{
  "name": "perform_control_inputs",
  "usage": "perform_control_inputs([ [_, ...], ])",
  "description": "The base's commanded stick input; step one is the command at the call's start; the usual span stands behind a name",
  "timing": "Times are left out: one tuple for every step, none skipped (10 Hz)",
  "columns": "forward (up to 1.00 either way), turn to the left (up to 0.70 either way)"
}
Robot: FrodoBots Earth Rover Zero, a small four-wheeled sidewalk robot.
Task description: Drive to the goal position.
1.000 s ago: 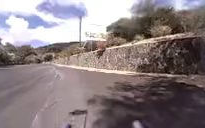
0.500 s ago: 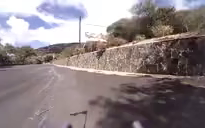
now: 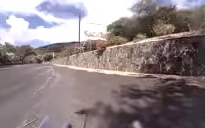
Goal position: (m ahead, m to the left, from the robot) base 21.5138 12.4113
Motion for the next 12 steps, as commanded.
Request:
perform_control_inputs([
  [0.50,0.00],
  [0.50,0.00],
  [0.50,0.00],
  [0.50,0.00],
  [0.50,0.00],
  [0.50,0.00],
  [0.50,0.00],
  [0.50,0.00],
  [0.50,0.00],
  [0.50,0.00],
  [0.50,0.00],
  [0.50,0.00],
])
